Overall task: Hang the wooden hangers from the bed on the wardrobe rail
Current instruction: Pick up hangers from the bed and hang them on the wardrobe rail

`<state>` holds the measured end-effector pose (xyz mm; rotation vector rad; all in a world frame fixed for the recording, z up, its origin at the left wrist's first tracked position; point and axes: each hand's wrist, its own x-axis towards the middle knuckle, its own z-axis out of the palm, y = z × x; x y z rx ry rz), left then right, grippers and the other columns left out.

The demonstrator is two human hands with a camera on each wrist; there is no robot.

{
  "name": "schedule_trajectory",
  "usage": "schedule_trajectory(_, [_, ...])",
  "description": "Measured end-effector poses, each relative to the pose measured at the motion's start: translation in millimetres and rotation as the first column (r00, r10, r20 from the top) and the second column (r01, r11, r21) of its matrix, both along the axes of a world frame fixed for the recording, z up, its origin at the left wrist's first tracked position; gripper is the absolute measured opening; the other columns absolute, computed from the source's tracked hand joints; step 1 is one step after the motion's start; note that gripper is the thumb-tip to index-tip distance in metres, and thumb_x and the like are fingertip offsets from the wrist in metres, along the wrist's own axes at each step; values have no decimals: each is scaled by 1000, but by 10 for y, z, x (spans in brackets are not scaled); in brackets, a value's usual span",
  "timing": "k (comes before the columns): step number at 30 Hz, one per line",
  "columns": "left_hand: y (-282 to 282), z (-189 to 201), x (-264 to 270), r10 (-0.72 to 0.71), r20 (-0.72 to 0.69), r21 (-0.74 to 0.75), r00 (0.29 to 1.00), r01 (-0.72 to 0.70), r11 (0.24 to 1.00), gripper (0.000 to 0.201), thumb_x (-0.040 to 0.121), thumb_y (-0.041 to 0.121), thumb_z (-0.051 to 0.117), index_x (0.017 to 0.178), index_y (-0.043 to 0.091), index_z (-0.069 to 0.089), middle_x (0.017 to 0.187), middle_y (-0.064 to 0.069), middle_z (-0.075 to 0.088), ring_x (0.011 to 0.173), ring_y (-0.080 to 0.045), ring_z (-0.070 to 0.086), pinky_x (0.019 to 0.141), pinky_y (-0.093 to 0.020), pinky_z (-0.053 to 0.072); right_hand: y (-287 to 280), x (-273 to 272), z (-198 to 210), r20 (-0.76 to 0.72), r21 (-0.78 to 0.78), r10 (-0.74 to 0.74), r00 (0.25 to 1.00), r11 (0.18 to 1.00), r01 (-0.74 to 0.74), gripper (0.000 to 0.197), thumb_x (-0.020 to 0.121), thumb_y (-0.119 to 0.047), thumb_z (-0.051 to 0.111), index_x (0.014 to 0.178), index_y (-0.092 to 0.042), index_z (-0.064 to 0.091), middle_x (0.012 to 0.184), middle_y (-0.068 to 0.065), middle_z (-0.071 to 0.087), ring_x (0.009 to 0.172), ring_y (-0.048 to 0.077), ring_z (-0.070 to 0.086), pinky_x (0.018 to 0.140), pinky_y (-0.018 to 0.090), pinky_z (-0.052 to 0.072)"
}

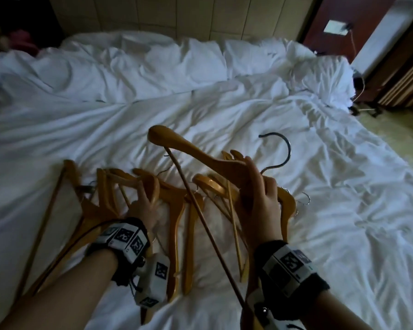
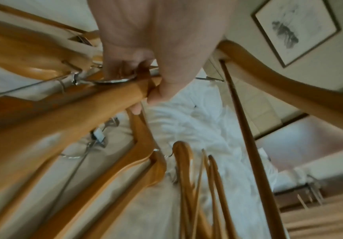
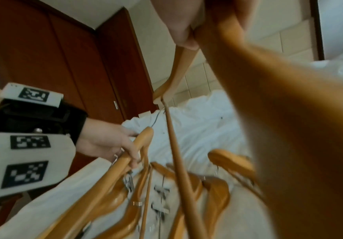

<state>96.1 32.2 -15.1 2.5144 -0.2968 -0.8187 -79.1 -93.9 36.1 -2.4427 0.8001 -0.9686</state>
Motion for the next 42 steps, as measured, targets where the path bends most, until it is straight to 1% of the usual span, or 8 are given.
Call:
schedule_trajectory(4, [43, 419, 198, 122, -36, -79, 992, -125, 989, 68, 90, 18, 54, 147, 3, 20, 133, -24, 47, 118, -38, 50, 92, -41, 43, -150, 85, 595, 57, -26, 17, 998, 1000, -15, 96, 77, 10, 61, 145, -39, 14, 111, 11, 51, 79, 10, 52, 69, 5, 39])
schedule_trajectory(9, [6, 853, 234, 193, -61, -243, 979, -202, 949, 33, 93, 22, 50, 105, -8, 55, 71, -13, 56, 73, -31, 60, 67, -35, 45, -284, 139, 958, -61, 14, 88, 994, 996, -87, 85, 85, 3, 61, 145, -28, 9, 120, 13, 45, 87, 22, 59, 78, 22, 46])
schedule_trajectory(12, [-99, 944, 249, 226, -44, -396, 973, -225, 891, 35, 93, 17, 51, 111, -13, 53, 86, -27, 66, 73, -35, 67, 71, -42, 54, -279, 139, 1030, -102, 73, 147, 984, 987, -140, 61, 83, 14, 53, 136, -15, 45, 119, 7, 41, 103, 31, 57, 85, 26, 50])
schedule_trajectory(17, [-221, 1264, 142, 162, 60, -467, 985, -115, 877, 35, 94, 21, 48, 116, -6, 46, 106, -33, 61, 96, -46, 61, 86, -50, 50, -174, 120, 1106, -110, 251, 147, 983, 961, -116, 64, 80, 20, 48, 94, -39, 28, 112, 12, 40, 104, 34, 53, 77, 26, 45])
schedule_trajectory(21, [-192, 1518, 95, 134, 58, -552, 989, -81, 830, 31, 94, 13, 45, 118, -6, 40, 95, -35, 58, 88, -49, 60, 72, -46, 49, -240, 292, 1102, -249, 487, 105, 963, 873, 30, 58, 84, 4, 55, 134, -15, 33, 126, 9, 57, 114, 24, 57, 83, 22, 43])
schedule_trajectory(24, [-3, 1745, 126, 132, 83, -568, 988, -62, 820, 28, 94, 13, 46, 116, -4, 41, 77, -23, 50, 62, -37, 54, 57, -34, 41, -220, 475, 1223, -374, 466, 106, 921, 881, 87, 50, 86, -6, 59, 133, -13, 45, 125, 9, 58, 116, 21, 56, 86, 20, 42])
schedule_trajectory(32, [1126, 2521, 346, 315, 141, -639, 938, -157, 753, 10, 93, 8, 45, 100, 6, 38, 67, -5, 44, 52, -20, 44, 48, -28, 37, 587, 1175, 1992, -301, 378, 309, 902, 907, -185, 39, 89, -7, 53, 126, -13, 45, 90, 10, 59, 88, 37, 66, 78, 47, 55])
schedule_trajectory(42, [3761, 3907, 44, 588, 184, -715, 787, -304, 630, 8, 94, 6, 44, 101, 6, 43, 66, -5, 46, 53, -14, 45, 53, -26, 43, 2864, 1774, 3242, -146, 283, 677, 722, 728, -625, 39, 94, -11, 47, 132, -10, 35, 98, 12, 61, 81, 27, 57, 66, 29, 41])
